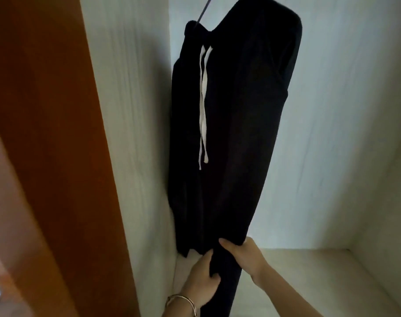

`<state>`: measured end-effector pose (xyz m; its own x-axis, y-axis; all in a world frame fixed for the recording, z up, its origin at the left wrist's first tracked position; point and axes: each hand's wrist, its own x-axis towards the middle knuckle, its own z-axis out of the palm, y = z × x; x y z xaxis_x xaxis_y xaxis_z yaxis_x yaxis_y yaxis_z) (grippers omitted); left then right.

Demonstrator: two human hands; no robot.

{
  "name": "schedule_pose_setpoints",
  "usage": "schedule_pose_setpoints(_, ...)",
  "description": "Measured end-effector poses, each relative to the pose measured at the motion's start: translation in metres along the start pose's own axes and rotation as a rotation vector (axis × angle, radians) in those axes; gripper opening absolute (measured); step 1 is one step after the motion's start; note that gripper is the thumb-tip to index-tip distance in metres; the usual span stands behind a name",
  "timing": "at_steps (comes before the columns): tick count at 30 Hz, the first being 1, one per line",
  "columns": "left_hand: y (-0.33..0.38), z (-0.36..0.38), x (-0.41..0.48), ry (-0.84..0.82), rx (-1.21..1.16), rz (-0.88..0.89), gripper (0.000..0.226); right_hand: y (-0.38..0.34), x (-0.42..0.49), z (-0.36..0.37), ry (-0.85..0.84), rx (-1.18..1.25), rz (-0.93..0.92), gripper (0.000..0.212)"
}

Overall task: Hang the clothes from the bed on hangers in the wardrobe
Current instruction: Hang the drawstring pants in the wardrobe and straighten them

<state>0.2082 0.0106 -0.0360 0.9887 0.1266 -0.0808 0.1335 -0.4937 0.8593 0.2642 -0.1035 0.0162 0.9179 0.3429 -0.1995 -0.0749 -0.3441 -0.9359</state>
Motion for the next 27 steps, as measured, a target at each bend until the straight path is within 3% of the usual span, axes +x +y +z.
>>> schedule_pose_setpoints(2,-0.011,0.013,-0.004,-0.129,0.028,-0.002,0.077,0.01,-0.001,0.007,-0.019,-0.146,0.026,0.025)
schedule_pose_setpoints(4,-0.016,0.02,-0.003,-0.143,0.085,-0.084,0.086,0.007,0.0,0.011,-0.03,-0.262,0.038,0.039)
schedule_pose_setpoints(8,0.0,0.016,0.021,0.077,0.07,-0.232,0.057,-0.024,0.01,0.016,0.075,-0.164,-0.077,0.045)
schedule_pose_setpoints(13,0.017,-0.003,0.038,0.222,0.094,-0.215,0.037,-0.05,0.016,0.012,0.091,-0.001,-0.184,0.034)
schedule_pose_setpoints(18,-0.018,0.007,0.019,0.188,0.128,-0.253,0.031,-0.005,0.007,0.022,0.077,-0.099,-0.141,0.036)
schedule_pose_setpoints(22,-0.043,0.02,0.006,0.174,0.159,-0.256,0.026,0.032,0.004,0.03,0.079,-0.173,-0.124,0.021)
schedule_pose_setpoints(27,-0.071,0.034,-0.002,0.131,0.266,-0.277,0.026,0.067,0.0,0.031,0.073,-0.297,-0.044,0.049)
